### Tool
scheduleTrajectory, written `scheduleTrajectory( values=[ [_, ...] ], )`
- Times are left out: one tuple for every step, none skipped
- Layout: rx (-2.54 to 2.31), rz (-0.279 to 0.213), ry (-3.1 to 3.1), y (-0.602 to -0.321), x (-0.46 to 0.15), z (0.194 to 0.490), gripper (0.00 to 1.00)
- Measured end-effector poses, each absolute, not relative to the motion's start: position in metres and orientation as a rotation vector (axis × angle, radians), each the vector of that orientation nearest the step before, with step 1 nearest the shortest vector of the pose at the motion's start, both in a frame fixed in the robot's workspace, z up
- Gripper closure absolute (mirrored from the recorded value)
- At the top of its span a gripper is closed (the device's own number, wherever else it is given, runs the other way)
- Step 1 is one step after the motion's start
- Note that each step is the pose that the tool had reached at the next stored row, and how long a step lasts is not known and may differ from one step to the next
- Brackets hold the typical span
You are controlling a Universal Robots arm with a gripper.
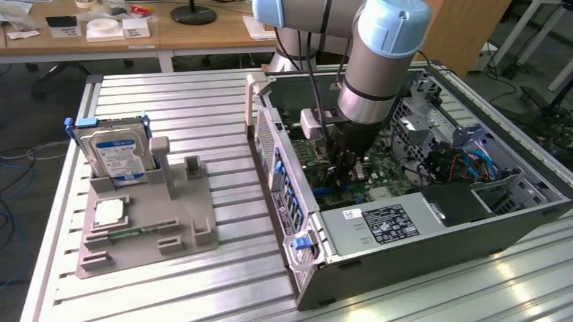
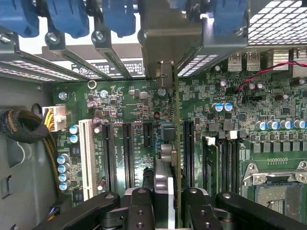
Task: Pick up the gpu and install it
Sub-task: 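Insert the gpu into the slot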
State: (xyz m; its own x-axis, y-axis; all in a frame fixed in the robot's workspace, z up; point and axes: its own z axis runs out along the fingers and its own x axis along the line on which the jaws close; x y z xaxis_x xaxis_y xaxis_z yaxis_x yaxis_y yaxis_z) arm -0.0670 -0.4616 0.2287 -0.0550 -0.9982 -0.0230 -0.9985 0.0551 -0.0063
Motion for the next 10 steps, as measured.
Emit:
scheduleTrajectory(
  values=[
    [-2.144, 0.020, 2.265, -0.4616, -0.0667, 0.2283, 0.72],
    [-2.144, 0.022, 2.265, -0.4615, -0.0665, 0.2280, 0.72],
    [-2.143, 0.024, 2.264, -0.4615, -0.0664, 0.2278, 0.72],
    [-2.142, 0.025, 2.264, -0.4616, -0.0664, 0.2276, 0.72],
    [-2.142, 0.025, 2.264, -0.4616, -0.0664, 0.2275, 0.72],
    [-2.142, 0.026, 2.264, -0.4616, -0.0664, 0.2275, 0.72],
    [-2.142, 0.026, 2.264, -0.4616, -0.0663, 0.2275, 0.72],
    [-2.142, 0.026, 2.264, -0.4616, -0.0664, 0.2274, 0.72],
    [-2.143, 0.027, 2.264, -0.4616, -0.0664, 0.2274, 0.72],
    [-2.143, 0.027, 2.264, -0.4616, -0.0665, 0.2275, 0.72]
  ],
)
